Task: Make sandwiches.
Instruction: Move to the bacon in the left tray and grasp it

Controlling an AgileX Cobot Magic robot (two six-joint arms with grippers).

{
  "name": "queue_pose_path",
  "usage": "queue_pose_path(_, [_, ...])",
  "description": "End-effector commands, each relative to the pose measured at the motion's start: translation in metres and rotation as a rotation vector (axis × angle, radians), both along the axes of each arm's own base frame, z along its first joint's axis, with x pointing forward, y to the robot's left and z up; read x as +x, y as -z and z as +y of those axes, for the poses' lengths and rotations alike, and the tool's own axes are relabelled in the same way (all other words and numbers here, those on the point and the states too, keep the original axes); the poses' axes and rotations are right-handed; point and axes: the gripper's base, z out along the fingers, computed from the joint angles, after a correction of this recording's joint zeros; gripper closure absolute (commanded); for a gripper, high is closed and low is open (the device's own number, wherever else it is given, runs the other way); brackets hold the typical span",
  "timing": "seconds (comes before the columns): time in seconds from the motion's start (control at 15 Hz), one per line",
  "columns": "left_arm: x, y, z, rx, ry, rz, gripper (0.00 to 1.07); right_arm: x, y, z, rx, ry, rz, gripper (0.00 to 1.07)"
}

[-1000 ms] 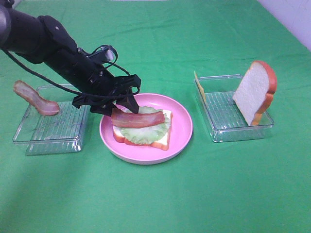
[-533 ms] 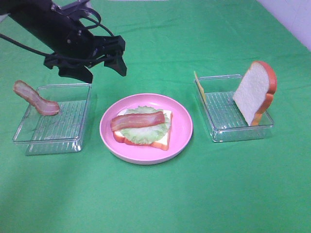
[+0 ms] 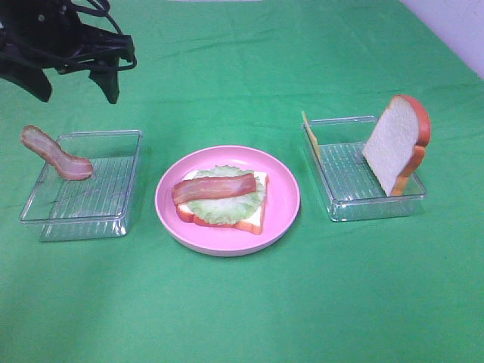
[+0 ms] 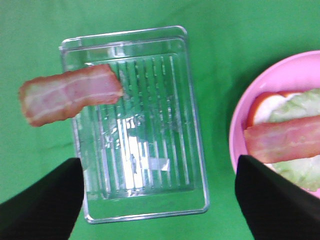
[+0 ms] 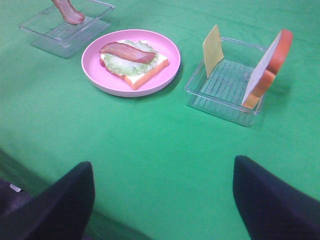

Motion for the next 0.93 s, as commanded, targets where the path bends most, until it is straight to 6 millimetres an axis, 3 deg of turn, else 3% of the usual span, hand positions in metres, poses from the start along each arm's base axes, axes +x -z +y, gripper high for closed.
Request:
queue_pose_path(0.07, [0.004,-0.014,0.027,0.036,-0.081,0.026,0.32,-0.002,0.001,-0.001,-0.002,-0.007,-0.016,0.35])
queue_pose_path(0.27, [0.012,-0.012,0.072,0.017,-0.184,0.048,0.32,-0.002,0.001,-0.001,-0.002,-0.007,-0.016,0.35])
queue_pose_path(0.47, [0.02,-0.001,0.103,0.014,-0.266,0.078,0.32,-0.002,0.001,-0.001,-0.002,-0.007,-0.016,0.35])
queue_pose_path(0.93, [0.046,0.057,0.101,-0.018,-0.237,0.16,0.36,-0.002,0.001,-0.001,-0.001,-0.006,-0.016,0.35])
